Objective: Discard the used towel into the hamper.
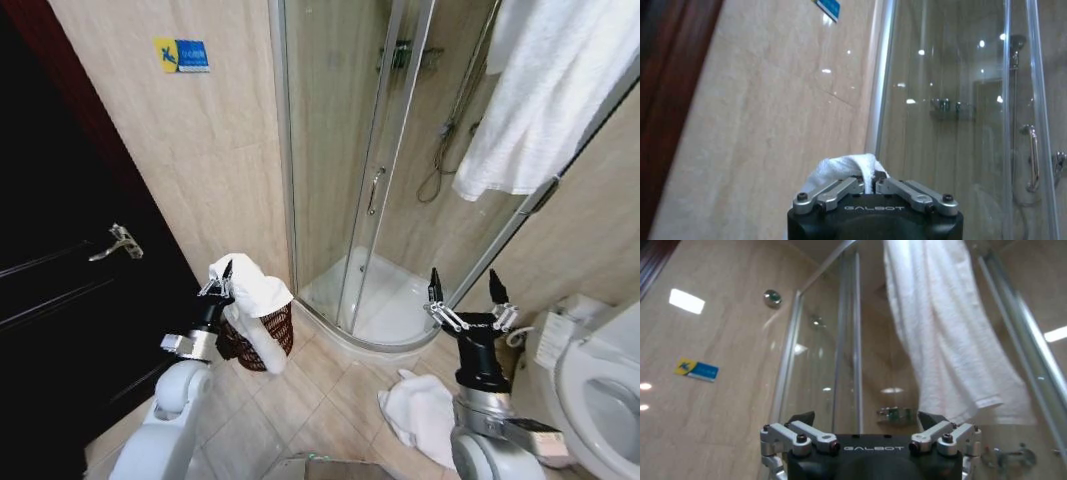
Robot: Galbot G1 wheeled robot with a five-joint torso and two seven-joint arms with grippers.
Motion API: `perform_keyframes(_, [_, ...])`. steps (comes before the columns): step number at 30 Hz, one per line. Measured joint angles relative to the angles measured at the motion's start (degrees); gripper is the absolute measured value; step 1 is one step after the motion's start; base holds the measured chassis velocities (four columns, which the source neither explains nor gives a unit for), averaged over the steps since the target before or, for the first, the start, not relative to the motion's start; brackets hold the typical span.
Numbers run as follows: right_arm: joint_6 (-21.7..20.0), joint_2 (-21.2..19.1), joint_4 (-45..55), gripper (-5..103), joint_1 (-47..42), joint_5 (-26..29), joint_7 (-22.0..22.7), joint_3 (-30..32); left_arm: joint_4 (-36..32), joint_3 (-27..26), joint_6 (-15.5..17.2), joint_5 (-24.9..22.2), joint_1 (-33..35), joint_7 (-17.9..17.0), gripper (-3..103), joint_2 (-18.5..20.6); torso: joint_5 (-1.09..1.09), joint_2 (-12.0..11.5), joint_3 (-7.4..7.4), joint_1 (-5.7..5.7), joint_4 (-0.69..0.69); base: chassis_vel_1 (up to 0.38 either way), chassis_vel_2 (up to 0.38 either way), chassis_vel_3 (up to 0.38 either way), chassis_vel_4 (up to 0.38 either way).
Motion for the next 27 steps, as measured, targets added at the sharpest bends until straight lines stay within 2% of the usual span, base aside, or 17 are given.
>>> perform_keyframes(7, [1.4,-0.1,-0.7,100,0.7,0.1,-0.4,0.1,0.8,0.8,0.0,0.4,-0.4,0.4,3,0.0,-0.01,0.0,0.01,0.03,-0.01,-0.13,0.122,0.117,-0.12])
perform_keyframes(8, [4.0,-0.2,-2.1,100,1.4,0.8,-1.5,0.1,0.9,0.7,0.1,0.4,-0.4,0.6,3,0.2,0.0,0.0,0.01,0.02,0.0,-0.09,0.095,0.097,-0.109])
perform_keyframes(9, [4.7,-0.2,-2.7,100,1.8,0.9,-2.1,0.1,0.9,0.7,0.1,0.4,-0.4,0.6,3,0.3,0.0,0.0,0.01,0.02,0.0,-0.071,0.095,0.097,-0.068])
perform_keyframes(19, [8.0,0.5,-5.3,100,2.8,0.2,-7.2,-0.4,2.8,2.2,0.6,0.4,-1.8,0.7,3,0.2,-0.01,0.0,0.0,-0.02,0.0,-0.019,0.025,0.026,-0.019])
perform_keyframes(23, [8.9,0.9,-6.0,100,3.0,-0.7,-6.0,-0.4,3.8,3.6,1.7,0.7,-4.2,-0.1,3,1.4,-0.01,0.0,0.0,-0.02,-0.01,0.0,0.0,0.0,0.0])
perform_keyframes(25, [9.5,1.2,-6.6,100,3.2,-1.1,-5.5,-0.3,4.6,4.9,3.0,-0.1,-6.3,-0.6,3,3.8,-0.01,0.0,0.0,-0.01,0.0,0.0,0.0,0.0,0.0])
perform_keyframes(27, [9.6,1.3,-6.7,100,3.2,-1.2,-5.5,-0.3,5.0,5.3,3.1,-0.3,-6.9,-0.8,3,4.4,-0.01,0.0,0.0,-0.01,0.0,0.0,0.0,0.0,0.0])
